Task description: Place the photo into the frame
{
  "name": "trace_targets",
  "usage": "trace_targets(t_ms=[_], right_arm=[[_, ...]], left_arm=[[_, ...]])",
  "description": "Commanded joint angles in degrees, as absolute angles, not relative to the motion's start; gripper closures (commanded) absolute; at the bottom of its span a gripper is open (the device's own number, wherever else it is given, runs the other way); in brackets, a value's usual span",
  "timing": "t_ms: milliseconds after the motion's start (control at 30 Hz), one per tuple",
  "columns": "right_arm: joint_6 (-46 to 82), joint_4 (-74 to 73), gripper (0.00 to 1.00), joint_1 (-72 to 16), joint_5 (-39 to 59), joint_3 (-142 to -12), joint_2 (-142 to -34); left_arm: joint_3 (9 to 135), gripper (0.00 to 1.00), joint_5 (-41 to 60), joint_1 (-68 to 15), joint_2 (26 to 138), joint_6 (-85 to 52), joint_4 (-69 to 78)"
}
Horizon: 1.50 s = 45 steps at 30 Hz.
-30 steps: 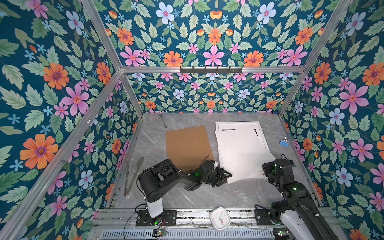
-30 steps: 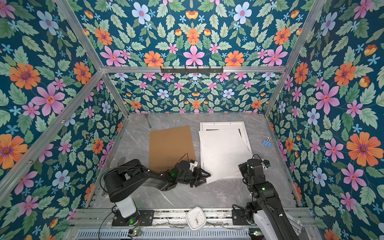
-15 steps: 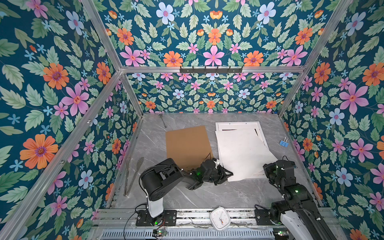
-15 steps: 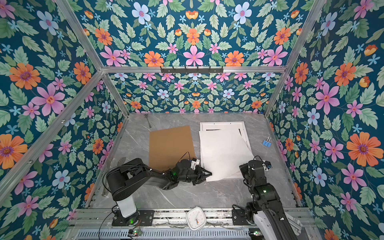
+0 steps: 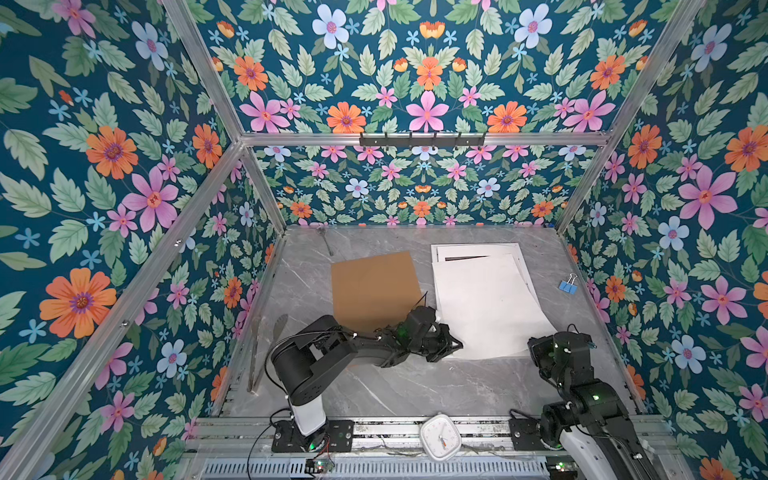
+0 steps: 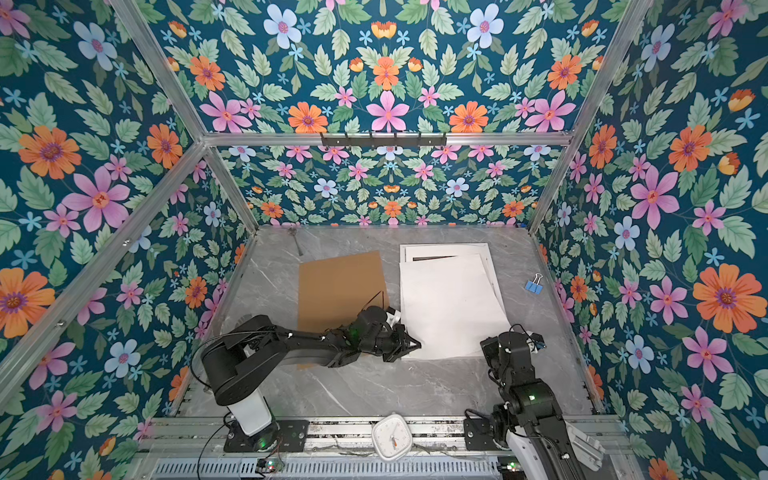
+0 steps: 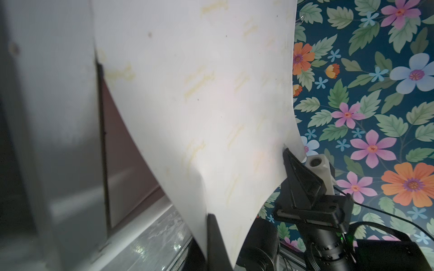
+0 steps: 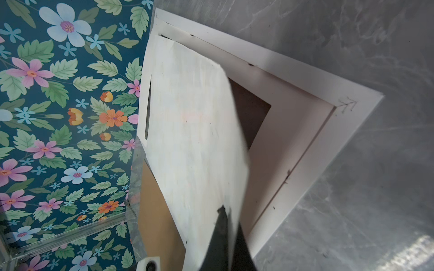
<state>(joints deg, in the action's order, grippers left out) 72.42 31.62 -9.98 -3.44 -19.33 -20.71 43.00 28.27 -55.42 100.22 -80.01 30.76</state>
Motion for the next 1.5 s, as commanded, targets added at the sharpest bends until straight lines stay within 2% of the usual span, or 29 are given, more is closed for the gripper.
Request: trace_targets(t_ms=[0,333,800,1200,1467], right_arm=[[72.19,30.75,1.00,-10.02,-2.67,-19.76,-20.88],[68.57,20.11,1.00,-10.09,3.49,-22.71,-30.07],[69.26,26.54,1.00,-10.07,1.59,-31.56,-27.64],[66.08,25.28,1.00,-10.05,-0.59,-38.58,-31.89],[66.37,24.56,1.00,-10.03,1.21,-38.32,-33.94]], left_arm=[[43.57,0.98,27.00,-55.28,98.96,-76.56,25.98],[46.58,1.00,22.34,-55.37,92.54,-71.81,14.85],[53.11,1.00,22.03,-55.37,88.73,-69.33,8.79],[62.07,1.00,19.93,-54.58,89.06,-64.01,2.41],[60.15,1.00,20.83,-54.49,88.53,-64.41,2.46]])
